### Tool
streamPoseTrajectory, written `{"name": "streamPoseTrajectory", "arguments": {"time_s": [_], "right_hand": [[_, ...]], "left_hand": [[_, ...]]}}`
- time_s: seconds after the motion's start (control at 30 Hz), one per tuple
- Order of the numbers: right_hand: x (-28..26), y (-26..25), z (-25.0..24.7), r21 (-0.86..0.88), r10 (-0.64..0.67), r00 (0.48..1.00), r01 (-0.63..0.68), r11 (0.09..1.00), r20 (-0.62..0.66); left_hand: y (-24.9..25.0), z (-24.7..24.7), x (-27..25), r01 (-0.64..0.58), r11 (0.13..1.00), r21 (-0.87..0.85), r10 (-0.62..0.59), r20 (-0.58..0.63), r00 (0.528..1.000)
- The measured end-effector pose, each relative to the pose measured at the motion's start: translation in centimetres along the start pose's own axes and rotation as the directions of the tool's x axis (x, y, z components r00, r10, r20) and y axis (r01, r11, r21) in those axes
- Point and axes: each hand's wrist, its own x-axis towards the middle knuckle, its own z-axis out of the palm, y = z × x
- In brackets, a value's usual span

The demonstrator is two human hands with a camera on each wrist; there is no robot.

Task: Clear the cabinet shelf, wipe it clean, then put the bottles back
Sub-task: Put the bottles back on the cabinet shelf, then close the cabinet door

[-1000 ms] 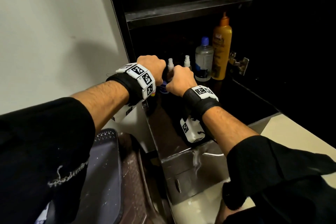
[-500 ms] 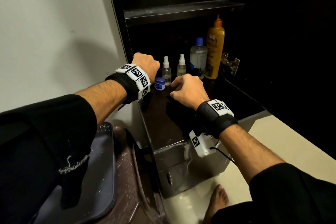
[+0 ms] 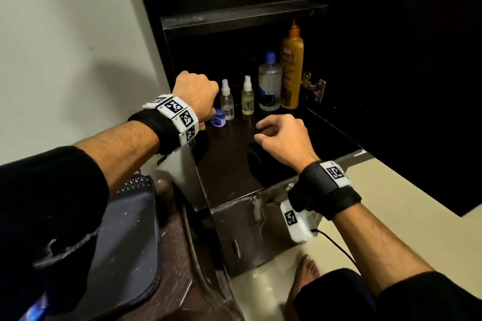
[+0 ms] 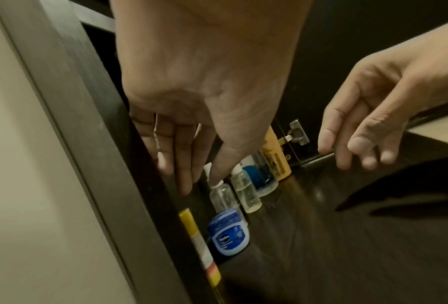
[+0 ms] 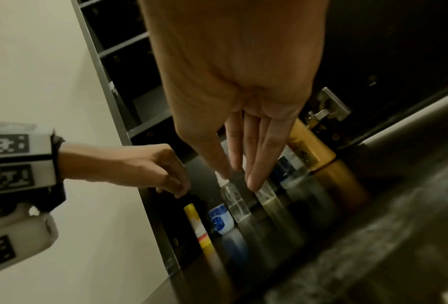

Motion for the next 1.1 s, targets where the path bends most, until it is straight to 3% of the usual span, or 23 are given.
{"name": "streamPoseTrajectory", "arguments": {"time_s": [0.1, 0.27, 0.43, 0.57, 0.63, 0.73, 0.8, 0.93, 1.1], "right_hand": [[-3.6, 1.7, -2.4, 0.062, 0.041, 0.996, -0.037, 0.997, -0.074], [-12.9, 7.5, -7.6, 0.119, 0.189, 0.939, -0.161, 0.980, -0.286], [-22.3, 11.3, -13.8, 0.344, 0.460, 0.741, -0.320, 0.883, -0.489], [-24.3, 13.4, -16.9, 0.411, 0.527, 0.606, -0.333, 0.848, -0.596], [-23.3, 13.7, -18.1, 0.409, 0.507, 0.619, -0.308, 0.859, -0.600], [-21.2, 12.6, -18.8, 0.393, 0.445, 0.711, -0.253, 0.884, -0.544], [-20.1, 12.5, -18.8, 0.379, 0.415, 0.745, -0.233, 0.896, -0.522], [-20.4, 11.6, -18.2, 0.386, 0.457, 0.745, -0.286, 0.877, -0.486], [-22.7, 7.9, -16.0, 0.263, 0.387, 0.805, -0.295, 0.919, -0.449]], "left_hand": [[1.1, -1.1, -2.0, 0.023, 0.973, -0.230, -0.049, -0.109, 0.993], [7.9, -3.2, -6.7, -0.085, 0.766, -0.637, -0.019, -0.155, 0.988], [16.9, -5.9, -10.8, -0.258, 0.600, -0.757, 0.143, -0.216, 0.966], [22.1, -8.1, -12.7, -0.337, 0.475, -0.813, 0.217, -0.263, 0.940], [23.7, -8.9, -13.0, -0.333, 0.431, -0.839, 0.226, -0.257, 0.940], [24.5, -10.0, -13.3, -0.342, 0.371, -0.864, 0.226, -0.273, 0.935], [24.0, -10.8, -13.7, -0.337, 0.328, -0.882, 0.211, -0.279, 0.937], [21.9, -11.0, -14.5, -0.273, 0.186, -0.944, 0.130, -0.252, 0.959], [19.5, -9.6, -16.4, -0.226, 0.111, -0.968, 0.048, -0.222, 0.974]]}}
